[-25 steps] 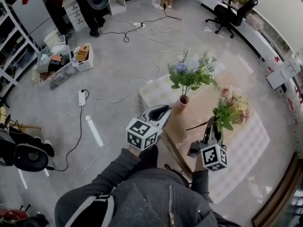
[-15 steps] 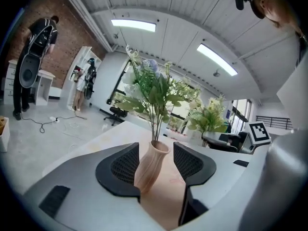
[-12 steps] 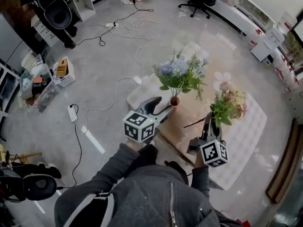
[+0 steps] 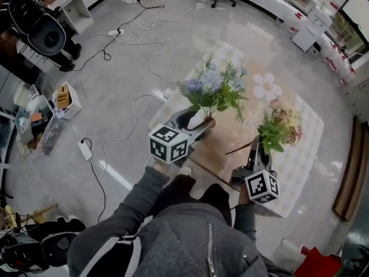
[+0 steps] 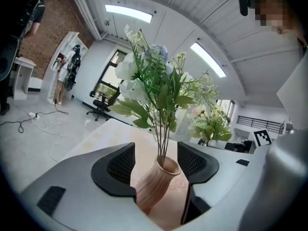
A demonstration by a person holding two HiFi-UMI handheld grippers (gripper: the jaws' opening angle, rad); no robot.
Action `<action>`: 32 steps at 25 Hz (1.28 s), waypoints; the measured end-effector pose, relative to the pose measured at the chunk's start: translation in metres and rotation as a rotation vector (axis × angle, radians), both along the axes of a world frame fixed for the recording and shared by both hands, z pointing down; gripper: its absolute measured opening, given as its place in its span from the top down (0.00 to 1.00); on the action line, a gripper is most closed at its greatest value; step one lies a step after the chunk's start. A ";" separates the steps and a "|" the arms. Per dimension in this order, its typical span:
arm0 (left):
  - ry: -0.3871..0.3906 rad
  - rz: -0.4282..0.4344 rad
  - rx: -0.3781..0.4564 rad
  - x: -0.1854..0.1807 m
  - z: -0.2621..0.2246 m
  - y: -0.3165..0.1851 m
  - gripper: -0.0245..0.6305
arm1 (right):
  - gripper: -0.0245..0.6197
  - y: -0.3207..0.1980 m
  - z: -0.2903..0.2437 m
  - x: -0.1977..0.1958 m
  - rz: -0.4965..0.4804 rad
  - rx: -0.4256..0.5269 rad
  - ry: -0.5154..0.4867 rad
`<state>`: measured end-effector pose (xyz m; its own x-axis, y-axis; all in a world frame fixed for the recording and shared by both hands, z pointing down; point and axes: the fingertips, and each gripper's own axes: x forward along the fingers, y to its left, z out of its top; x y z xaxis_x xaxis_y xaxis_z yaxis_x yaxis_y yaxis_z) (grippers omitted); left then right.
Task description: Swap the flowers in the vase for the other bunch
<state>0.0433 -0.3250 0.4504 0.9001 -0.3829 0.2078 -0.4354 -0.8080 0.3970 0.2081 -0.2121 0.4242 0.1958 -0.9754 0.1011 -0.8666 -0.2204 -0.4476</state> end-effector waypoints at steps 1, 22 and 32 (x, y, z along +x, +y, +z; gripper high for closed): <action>0.006 0.015 -0.003 0.000 0.000 0.000 0.56 | 0.89 0.002 0.001 -0.003 0.009 -0.003 0.002; 0.043 0.044 0.038 0.018 -0.006 -0.005 0.88 | 0.89 0.005 0.008 0.016 0.032 -0.040 0.000; 0.012 0.030 0.067 0.021 -0.008 -0.004 0.91 | 0.89 0.014 0.010 0.017 0.037 -0.025 -0.010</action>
<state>0.0643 -0.3288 0.4426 0.9134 -0.3687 0.1722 -0.4066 -0.8454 0.3465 0.2250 -0.1984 0.4344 0.2305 -0.9647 0.1272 -0.8532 -0.2632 -0.4503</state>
